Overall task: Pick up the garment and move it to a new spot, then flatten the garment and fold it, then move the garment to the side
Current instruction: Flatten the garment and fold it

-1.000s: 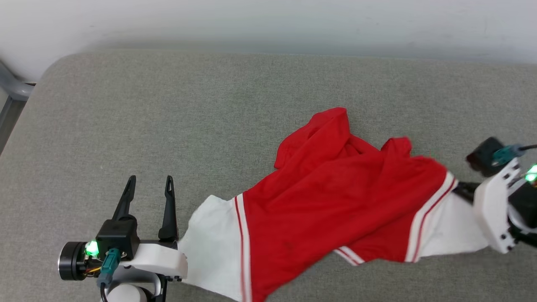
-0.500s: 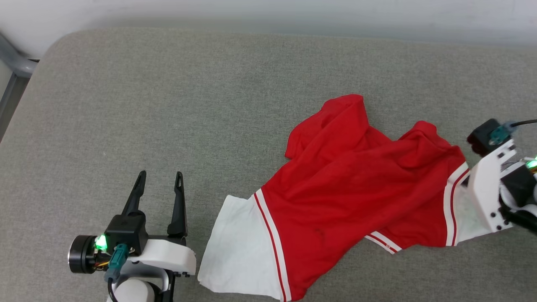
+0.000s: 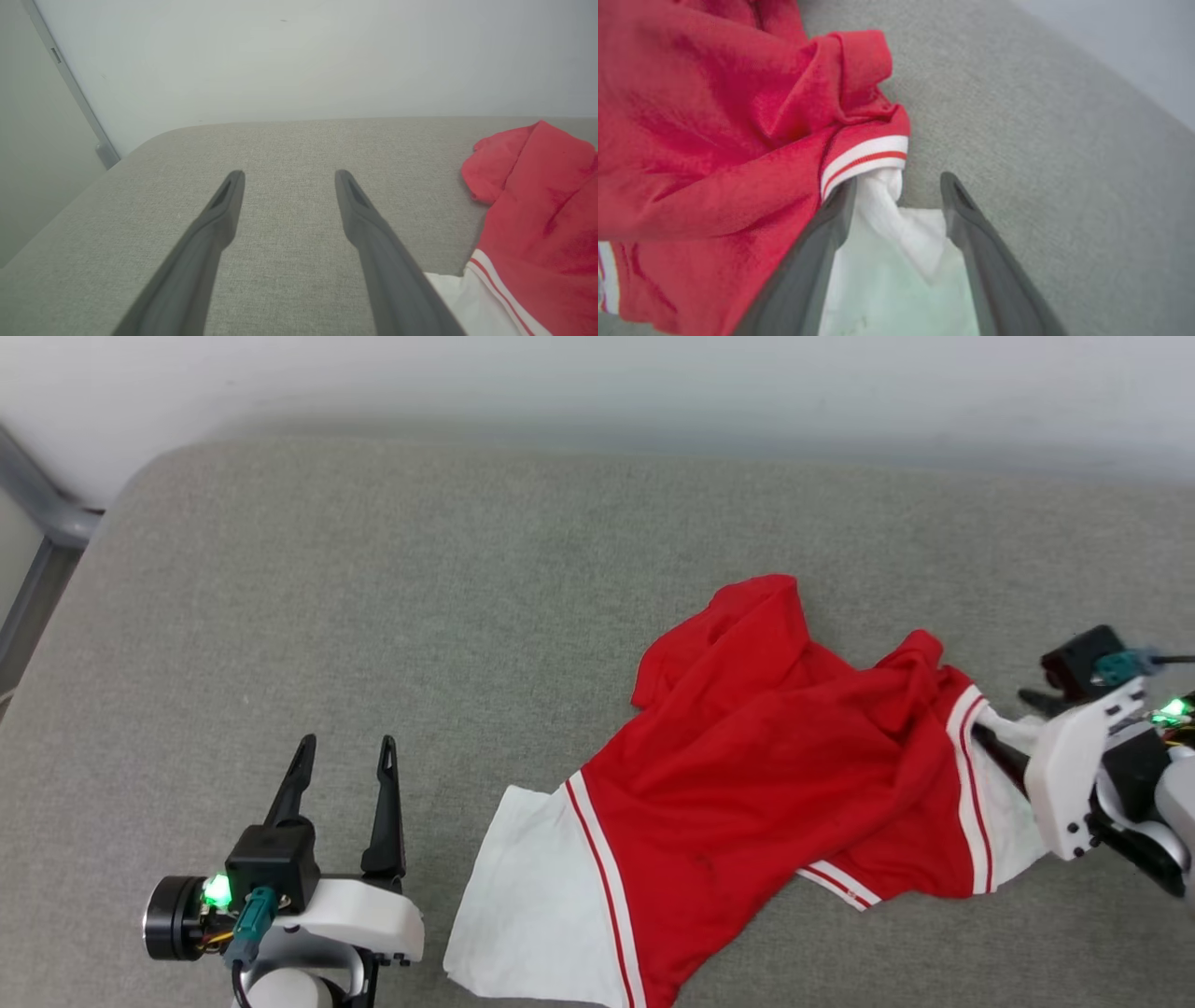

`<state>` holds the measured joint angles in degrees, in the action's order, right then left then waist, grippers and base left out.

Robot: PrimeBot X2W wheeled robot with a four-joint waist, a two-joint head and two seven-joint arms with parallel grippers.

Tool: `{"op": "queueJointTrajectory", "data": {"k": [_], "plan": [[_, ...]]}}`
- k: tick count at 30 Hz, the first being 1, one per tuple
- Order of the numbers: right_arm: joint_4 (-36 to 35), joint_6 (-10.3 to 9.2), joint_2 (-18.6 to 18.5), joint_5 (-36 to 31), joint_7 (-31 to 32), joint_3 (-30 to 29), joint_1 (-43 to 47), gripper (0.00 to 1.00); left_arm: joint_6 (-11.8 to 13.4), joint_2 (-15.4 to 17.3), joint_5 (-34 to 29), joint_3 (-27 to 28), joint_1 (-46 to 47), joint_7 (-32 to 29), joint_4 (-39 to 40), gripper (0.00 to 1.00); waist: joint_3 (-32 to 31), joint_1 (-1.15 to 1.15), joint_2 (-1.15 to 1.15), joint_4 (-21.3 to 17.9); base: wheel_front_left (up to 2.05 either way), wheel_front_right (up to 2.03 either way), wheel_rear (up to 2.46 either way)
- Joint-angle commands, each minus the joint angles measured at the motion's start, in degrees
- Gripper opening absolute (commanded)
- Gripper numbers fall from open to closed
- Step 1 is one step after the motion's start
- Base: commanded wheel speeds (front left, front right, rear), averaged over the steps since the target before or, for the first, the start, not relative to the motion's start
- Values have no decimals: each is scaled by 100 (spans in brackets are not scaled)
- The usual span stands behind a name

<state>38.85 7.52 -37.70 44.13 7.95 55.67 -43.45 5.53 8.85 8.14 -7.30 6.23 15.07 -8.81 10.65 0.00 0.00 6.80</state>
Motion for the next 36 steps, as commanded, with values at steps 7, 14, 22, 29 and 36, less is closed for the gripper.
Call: {"op": "queueJointTrajectory", "data": {"k": [7,14,22,29,36], "plan": [[110,-6,23,-485,-1665,-914,529,100,-186,112,-85,126,-167,15,-16,100,-570,0,0,-282,0,0,0],[-334,-6,396,-1378,-2282,-2523,1408,100,-626,450,-26,48,96,-128,-66,100,-821,0,0,-378,0,0,0],[-1979,-6,1407,-2796,-2242,-4530,3249,100,-1213,978,345,-472,599,-1554,-15,100,-910,0,0,-373,0,0,0],[-3276,-6,2202,-3445,-1715,-5282,4413,100,-1294,1632,1293,-1460,936,-3431,315,100,-921,0,0,-425,0,0,0],[-3732,-6,2507,-3630,-1539,-5476,4870,100,-1295,2397,2391,-2454,1036,-4965,701,100,-877,0,0,-520,0,0,0]]}}
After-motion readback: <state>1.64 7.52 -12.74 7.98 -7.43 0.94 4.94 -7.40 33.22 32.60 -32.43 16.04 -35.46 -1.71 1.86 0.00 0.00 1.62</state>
